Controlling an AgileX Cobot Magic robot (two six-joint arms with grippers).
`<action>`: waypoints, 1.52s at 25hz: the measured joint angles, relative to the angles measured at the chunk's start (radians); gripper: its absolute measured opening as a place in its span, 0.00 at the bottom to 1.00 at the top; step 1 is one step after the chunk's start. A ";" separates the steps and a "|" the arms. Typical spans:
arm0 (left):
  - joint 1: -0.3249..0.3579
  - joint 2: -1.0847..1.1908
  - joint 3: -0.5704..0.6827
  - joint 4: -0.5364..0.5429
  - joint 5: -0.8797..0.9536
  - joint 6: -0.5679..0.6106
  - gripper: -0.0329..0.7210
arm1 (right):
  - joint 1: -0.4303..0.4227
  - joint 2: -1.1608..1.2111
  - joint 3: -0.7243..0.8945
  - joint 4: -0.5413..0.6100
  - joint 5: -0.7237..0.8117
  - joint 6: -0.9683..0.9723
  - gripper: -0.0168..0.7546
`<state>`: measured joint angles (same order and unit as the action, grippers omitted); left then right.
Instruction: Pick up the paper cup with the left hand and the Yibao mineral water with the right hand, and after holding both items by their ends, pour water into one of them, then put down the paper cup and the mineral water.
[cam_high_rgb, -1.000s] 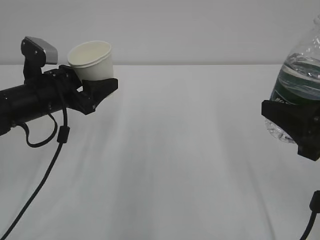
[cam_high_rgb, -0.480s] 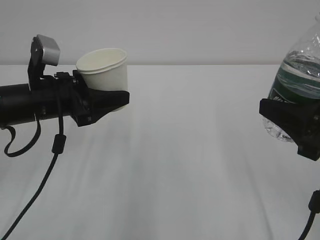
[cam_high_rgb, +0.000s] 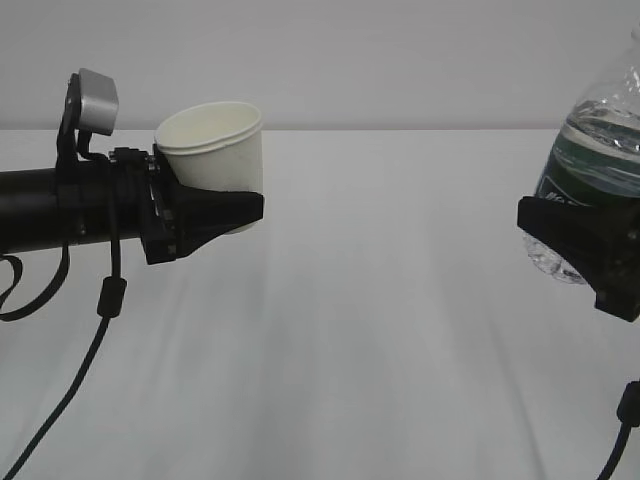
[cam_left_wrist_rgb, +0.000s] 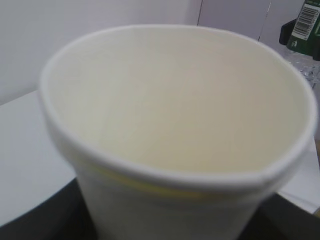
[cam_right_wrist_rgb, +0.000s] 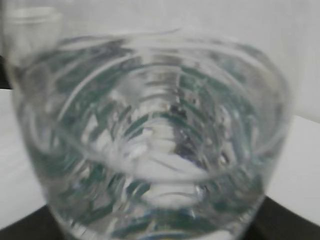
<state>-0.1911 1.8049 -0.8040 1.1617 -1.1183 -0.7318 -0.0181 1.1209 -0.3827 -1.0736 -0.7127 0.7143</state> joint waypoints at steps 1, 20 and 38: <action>0.000 0.000 0.000 0.000 0.000 -0.001 0.68 | 0.000 0.000 0.000 0.000 0.000 0.000 0.56; 0.000 -0.004 0.000 0.070 -0.030 -0.046 0.67 | 0.000 0.000 0.000 -0.035 -0.059 0.037 0.56; -0.005 -0.007 0.000 0.079 -0.026 -0.050 0.67 | 0.000 0.031 -0.039 -0.049 -0.065 0.035 0.56</action>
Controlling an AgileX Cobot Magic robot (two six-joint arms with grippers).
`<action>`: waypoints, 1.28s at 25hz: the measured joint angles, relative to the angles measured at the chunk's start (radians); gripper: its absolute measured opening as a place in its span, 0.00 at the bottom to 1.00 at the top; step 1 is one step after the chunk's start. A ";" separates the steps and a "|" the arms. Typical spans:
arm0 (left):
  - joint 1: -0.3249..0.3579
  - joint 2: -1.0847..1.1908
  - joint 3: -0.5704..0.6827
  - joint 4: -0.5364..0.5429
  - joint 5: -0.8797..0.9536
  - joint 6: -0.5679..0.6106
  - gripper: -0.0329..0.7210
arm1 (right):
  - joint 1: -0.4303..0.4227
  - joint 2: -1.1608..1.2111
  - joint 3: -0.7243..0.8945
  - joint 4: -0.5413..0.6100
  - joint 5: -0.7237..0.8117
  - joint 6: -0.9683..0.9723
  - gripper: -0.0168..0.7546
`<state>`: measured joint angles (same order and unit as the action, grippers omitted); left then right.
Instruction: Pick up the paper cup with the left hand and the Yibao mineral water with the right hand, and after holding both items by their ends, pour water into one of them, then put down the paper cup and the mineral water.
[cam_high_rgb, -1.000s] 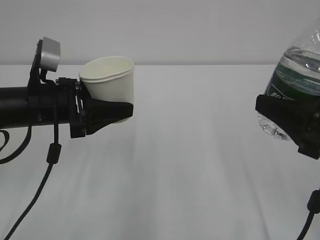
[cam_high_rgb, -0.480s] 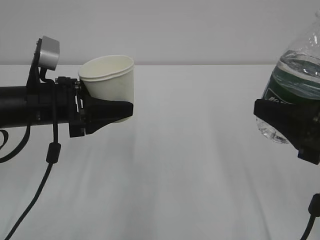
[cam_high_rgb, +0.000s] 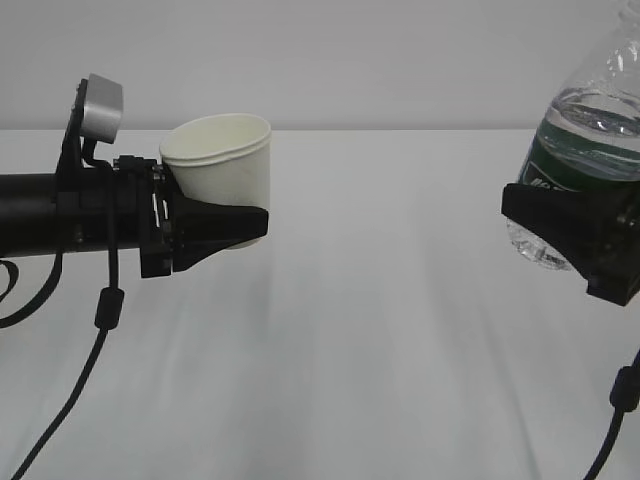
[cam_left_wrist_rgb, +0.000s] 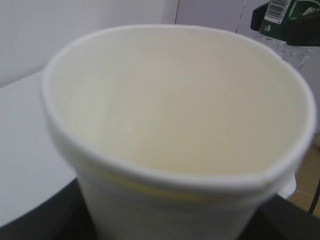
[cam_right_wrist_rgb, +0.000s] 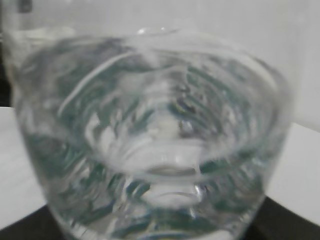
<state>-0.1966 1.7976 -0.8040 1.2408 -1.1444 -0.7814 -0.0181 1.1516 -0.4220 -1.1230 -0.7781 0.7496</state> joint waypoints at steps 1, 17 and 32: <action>0.000 0.000 0.000 0.000 0.001 0.000 0.67 | 0.000 0.013 -0.009 -0.002 0.000 0.000 0.56; -0.111 0.000 -0.027 -0.004 0.068 0.058 0.67 | 0.000 0.151 -0.105 -0.056 -0.002 0.000 0.56; -0.198 0.000 -0.048 -0.068 0.110 0.060 0.67 | 0.000 0.155 -0.145 -0.135 0.014 -0.001 0.56</action>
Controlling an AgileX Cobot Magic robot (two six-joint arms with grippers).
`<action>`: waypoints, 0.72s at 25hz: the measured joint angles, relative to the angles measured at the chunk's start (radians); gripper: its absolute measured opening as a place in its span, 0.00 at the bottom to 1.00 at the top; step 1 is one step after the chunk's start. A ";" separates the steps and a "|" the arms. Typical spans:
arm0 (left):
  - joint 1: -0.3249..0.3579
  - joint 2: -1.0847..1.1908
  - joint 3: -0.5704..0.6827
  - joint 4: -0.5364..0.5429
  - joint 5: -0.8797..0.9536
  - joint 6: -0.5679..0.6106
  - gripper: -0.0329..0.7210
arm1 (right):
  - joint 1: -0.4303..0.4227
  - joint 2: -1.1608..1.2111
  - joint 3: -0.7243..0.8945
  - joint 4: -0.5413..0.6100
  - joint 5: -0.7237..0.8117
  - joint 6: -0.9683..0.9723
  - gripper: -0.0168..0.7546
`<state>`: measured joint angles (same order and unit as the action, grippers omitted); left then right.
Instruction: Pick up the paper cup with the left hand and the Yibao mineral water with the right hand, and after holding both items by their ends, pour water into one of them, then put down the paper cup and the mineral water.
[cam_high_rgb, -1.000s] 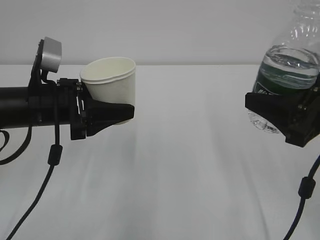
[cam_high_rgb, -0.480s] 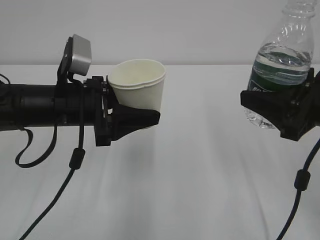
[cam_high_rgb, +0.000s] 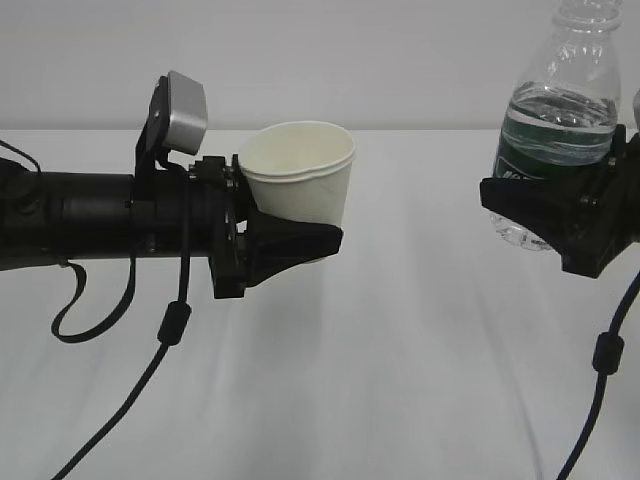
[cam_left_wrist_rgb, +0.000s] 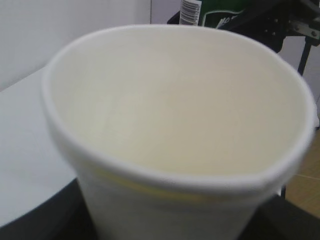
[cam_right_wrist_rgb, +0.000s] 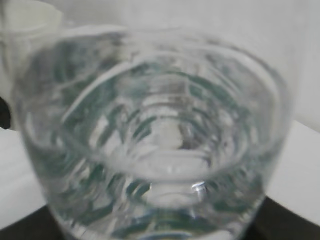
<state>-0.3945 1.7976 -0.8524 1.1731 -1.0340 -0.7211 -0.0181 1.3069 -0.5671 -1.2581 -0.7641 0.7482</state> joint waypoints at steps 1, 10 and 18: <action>0.000 0.000 0.000 0.000 0.000 0.000 0.67 | 0.000 0.000 -0.003 -0.007 0.000 0.000 0.56; -0.016 0.000 0.000 -0.004 0.000 0.001 0.67 | 0.074 0.013 -0.067 -0.057 0.099 0.017 0.56; -0.049 0.000 0.000 -0.004 -0.002 0.001 0.67 | 0.159 0.101 -0.131 -0.063 0.163 0.019 0.56</action>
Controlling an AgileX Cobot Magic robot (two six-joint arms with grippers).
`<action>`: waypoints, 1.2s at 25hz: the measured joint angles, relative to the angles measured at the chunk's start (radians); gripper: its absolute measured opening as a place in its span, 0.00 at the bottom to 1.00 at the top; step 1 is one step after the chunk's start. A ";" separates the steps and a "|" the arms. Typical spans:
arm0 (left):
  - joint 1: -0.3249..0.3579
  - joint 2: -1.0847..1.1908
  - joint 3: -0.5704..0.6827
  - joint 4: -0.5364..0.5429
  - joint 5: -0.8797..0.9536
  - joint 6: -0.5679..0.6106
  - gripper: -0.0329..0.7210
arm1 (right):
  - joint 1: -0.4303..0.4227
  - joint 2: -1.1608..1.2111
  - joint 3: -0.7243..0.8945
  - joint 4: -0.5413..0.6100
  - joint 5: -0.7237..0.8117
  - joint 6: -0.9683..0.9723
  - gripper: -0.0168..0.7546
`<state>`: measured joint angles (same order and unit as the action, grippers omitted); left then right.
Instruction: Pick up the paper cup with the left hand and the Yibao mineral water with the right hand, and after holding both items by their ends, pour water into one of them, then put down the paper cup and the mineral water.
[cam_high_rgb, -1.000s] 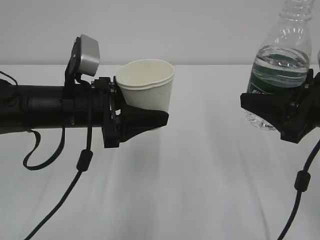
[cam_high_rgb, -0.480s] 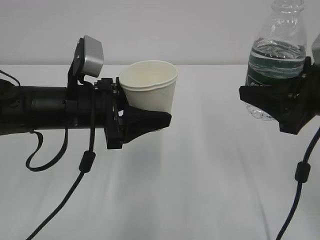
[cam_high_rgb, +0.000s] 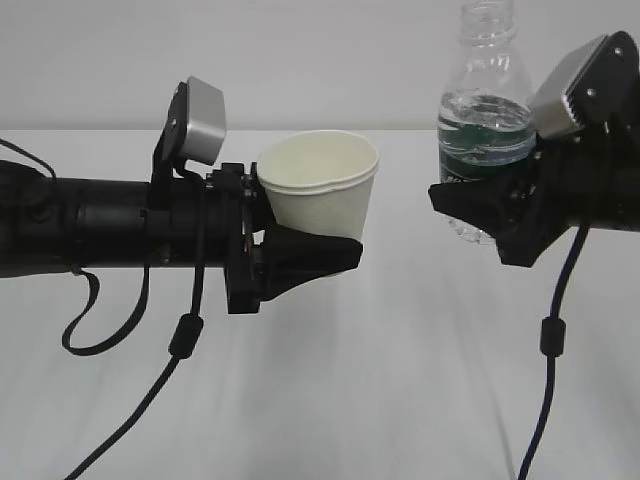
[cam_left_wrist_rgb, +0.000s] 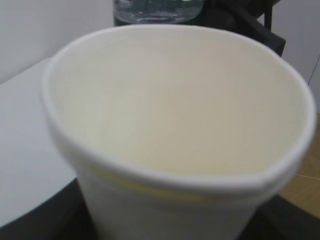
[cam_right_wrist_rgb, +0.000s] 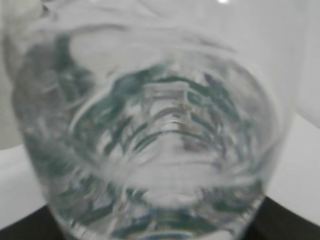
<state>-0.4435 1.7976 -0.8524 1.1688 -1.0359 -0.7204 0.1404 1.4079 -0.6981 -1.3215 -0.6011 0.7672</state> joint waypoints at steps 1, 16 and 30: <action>-0.002 0.000 0.000 0.000 0.000 0.000 0.67 | 0.013 0.010 -0.009 -0.007 0.012 0.000 0.56; -0.009 0.000 0.000 0.000 0.000 0.000 0.67 | 0.051 0.079 -0.107 -0.095 0.073 -0.012 0.56; -0.009 0.000 0.000 0.014 0.000 0.000 0.67 | 0.051 0.079 -0.117 -0.155 0.119 -0.077 0.56</action>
<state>-0.4521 1.7976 -0.8524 1.1826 -1.0359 -0.7204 0.1909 1.4866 -0.8156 -1.4769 -0.4816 0.6899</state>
